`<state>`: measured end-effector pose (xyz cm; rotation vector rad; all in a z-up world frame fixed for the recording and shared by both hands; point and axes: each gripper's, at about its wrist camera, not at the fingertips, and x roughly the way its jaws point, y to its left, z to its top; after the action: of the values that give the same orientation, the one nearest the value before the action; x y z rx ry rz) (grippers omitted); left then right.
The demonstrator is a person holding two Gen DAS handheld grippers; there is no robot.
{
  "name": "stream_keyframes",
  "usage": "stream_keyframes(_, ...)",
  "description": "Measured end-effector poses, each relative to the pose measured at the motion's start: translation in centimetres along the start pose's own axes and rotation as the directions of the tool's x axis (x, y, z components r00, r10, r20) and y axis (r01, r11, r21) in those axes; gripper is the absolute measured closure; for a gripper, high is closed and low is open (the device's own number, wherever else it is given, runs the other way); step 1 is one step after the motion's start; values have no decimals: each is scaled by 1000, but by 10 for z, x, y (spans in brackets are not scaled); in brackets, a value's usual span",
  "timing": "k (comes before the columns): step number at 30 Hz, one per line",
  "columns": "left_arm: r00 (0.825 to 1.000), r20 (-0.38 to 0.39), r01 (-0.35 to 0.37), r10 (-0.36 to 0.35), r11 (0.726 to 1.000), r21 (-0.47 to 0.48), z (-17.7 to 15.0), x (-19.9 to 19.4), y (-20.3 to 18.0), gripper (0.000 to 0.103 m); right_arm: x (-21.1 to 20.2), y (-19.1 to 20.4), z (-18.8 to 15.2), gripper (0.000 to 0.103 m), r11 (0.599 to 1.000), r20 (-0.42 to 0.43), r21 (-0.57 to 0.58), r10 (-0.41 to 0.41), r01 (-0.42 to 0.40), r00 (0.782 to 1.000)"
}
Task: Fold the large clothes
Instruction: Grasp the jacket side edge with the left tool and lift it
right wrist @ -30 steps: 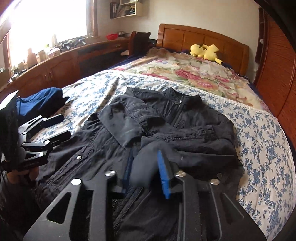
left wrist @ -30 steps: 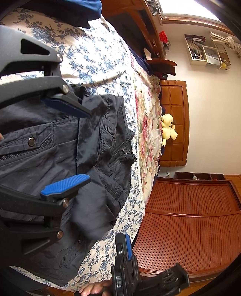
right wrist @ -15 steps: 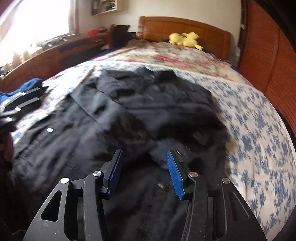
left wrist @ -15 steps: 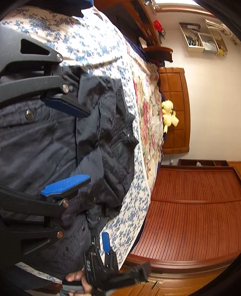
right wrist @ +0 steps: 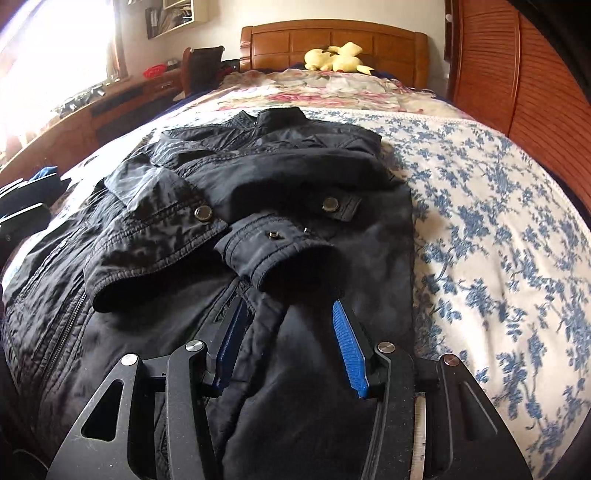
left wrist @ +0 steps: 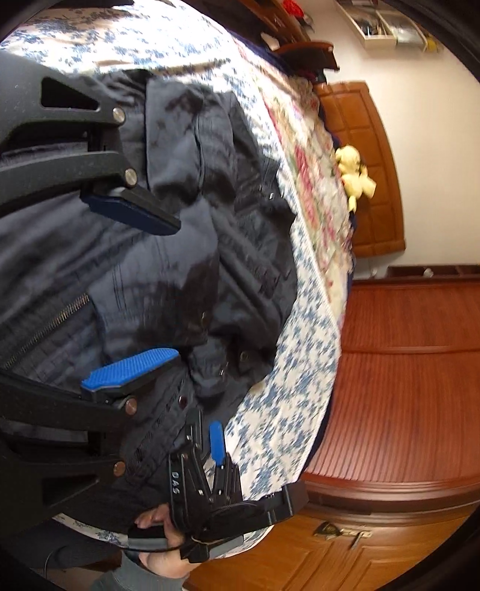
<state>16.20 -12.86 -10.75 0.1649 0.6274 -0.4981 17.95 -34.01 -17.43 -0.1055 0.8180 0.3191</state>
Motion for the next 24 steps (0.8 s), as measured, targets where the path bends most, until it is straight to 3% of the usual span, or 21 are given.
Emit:
stream_keyframes(6, 991, -130, 50, -42, 997, 58, 4, 44, -26, 40, 2, -7, -7, 54, 998, 12, 47, 47, -47, 999)
stream_keyframes(14, 964, -258, -13, 56, 986, 168, -9, 78, -48, 40, 2, -11, -10, 54, 995, 31, 73, 60, -62, 998)
stream_keyframes(20, 952, -270, -74, 143, 966, 249, -23, 84, -53, 43, 3, -9, -11, 54, 997, 32, 63, 47, -49, 998)
stream_keyframes(22, 949, -249, -114, 191, 949, 295, -27, 82, -54, 64, 4, -9, -11, 54, 997, 31, 57, 42, -43, 999)
stream_keyframes(24, 949, -227, -143, 220, 939, 312, -28, 76, -51, 76, 5, -8, -11, 54, 998, 29, 50, 37, -38, 999)
